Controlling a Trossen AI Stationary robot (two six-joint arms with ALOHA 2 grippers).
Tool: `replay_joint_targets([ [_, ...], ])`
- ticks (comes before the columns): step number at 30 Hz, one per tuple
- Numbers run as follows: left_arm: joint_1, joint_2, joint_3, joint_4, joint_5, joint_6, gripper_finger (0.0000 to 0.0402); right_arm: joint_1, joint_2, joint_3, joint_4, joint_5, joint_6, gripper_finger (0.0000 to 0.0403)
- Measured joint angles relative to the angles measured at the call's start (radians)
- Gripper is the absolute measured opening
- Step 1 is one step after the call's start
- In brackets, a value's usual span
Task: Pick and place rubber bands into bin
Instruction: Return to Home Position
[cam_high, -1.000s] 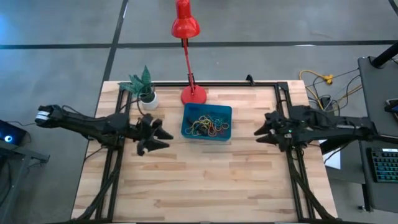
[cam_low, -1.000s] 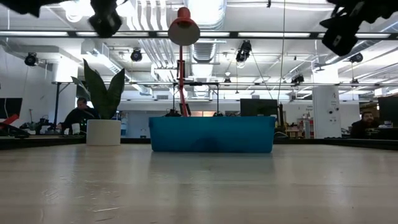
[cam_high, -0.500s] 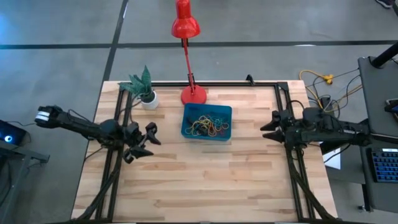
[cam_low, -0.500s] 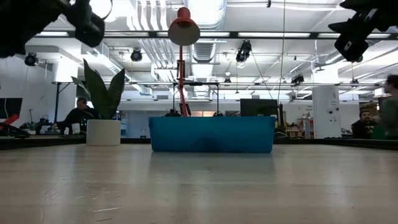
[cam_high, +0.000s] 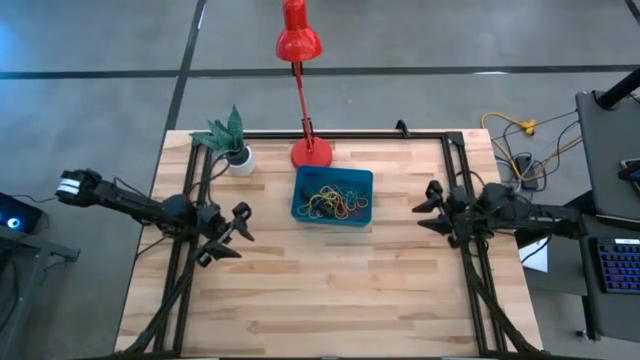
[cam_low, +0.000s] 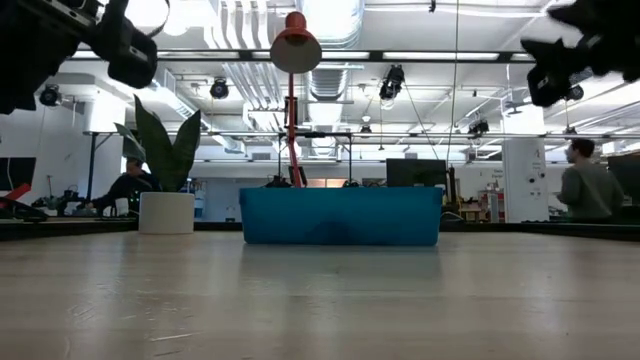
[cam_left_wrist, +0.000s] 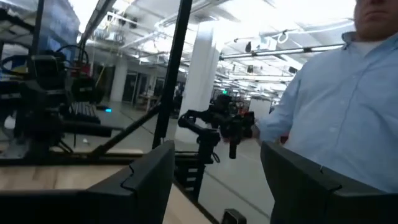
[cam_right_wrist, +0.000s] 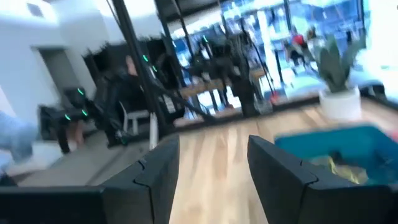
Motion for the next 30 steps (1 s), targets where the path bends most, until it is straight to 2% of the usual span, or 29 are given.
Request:
replay_joint_targets([
  [9, 0.001, 0.107, -0.001, -0.003, 0.000, -0.001, 0.0224, 0.000, 0.047, -0.097, 0.000, 0.009, -0.004, 0.0176],
  [11, -0.011, 0.102, -0.002, -0.093, -0.007, -0.002, 0.0224, 0.000, 0.061, -0.105, 0.009, 0.011, -0.004, 0.0176],
  [14, 0.010, -0.063, -0.001, -0.341, -0.007, -0.002, 0.0224, 0.005, 0.039, -0.108, 0.010, 0.015, -0.004, 0.0176],
  [17, 0.038, -0.263, -0.001, -0.458, 0.023, -0.001, 0.0224, 0.007, -0.031, -0.109, 0.020, 0.016, -0.004, 0.0176],
  [20, 0.067, -0.321, -0.001, -0.501, 0.018, -0.001, 0.0224, 0.006, -0.032, -0.113, 0.074, 0.017, -0.004, 0.0176],
  [22, 0.093, -0.329, -0.001, -0.473, 0.017, -0.001, 0.0224, 0.007, -0.032, -0.115, 0.110, 0.015, -0.005, 0.0176],
  [30, 0.211, -0.494, -0.002, -0.483, 0.017, -0.002, 0.0224, 0.016, -0.034, -0.118, 0.103, 0.012, -0.004, 0.0176],
])
